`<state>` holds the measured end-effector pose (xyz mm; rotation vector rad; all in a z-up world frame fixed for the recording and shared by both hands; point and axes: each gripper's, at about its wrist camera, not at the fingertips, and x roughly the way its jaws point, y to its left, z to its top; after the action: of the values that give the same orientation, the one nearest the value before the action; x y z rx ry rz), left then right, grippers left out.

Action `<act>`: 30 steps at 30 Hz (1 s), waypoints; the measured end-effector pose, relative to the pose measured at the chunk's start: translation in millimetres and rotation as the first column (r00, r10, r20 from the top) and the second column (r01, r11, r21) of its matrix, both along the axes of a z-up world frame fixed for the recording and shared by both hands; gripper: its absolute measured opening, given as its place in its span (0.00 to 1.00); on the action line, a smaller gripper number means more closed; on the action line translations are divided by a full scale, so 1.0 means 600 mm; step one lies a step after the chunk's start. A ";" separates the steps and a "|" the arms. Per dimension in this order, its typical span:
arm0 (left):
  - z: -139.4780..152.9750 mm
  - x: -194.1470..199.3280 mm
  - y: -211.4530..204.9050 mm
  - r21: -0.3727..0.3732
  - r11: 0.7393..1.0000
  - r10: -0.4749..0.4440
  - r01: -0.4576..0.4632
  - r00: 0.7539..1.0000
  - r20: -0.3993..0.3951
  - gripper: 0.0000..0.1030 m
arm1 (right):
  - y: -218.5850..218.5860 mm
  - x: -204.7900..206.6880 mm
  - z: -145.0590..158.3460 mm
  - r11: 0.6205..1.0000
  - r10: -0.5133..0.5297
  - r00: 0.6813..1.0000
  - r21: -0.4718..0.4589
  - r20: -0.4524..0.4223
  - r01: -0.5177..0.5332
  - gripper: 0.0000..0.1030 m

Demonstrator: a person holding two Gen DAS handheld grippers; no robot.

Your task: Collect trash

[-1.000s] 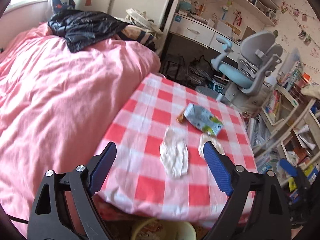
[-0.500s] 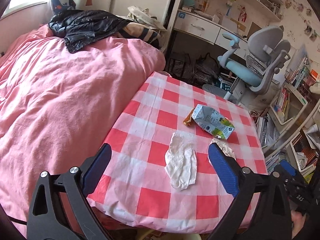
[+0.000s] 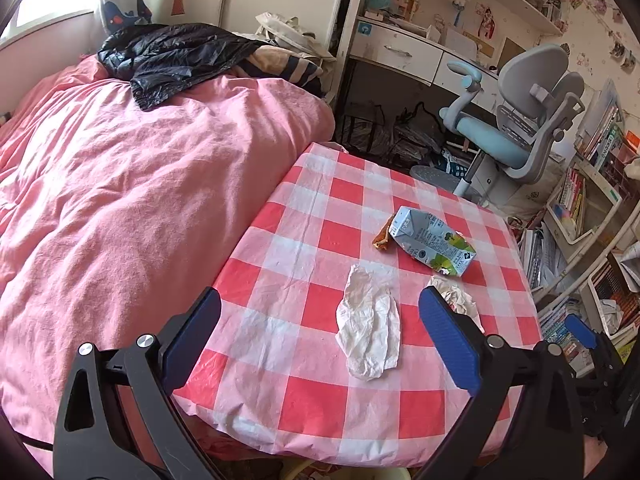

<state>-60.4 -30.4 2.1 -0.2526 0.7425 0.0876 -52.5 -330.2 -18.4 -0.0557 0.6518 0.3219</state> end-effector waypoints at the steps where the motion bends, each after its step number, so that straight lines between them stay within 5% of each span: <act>1: 0.000 0.000 -0.001 0.002 1.000 -0.002 0.002 1.000 0.000 0.93 | -0.001 0.001 0.000 1.000 -0.003 1.000 0.001 -0.001 0.003 0.93; 30: -0.013 0.006 0.002 0.001 1.000 0.011 -0.011 1.000 -0.023 0.93 | 0.009 0.000 0.002 1.000 0.012 1.000 -0.011 0.007 -0.012 0.93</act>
<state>-56.8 -29.2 -6.0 -0.2553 0.7640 0.1010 -52.7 -324.6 -17.2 -0.0709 0.6466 0.3299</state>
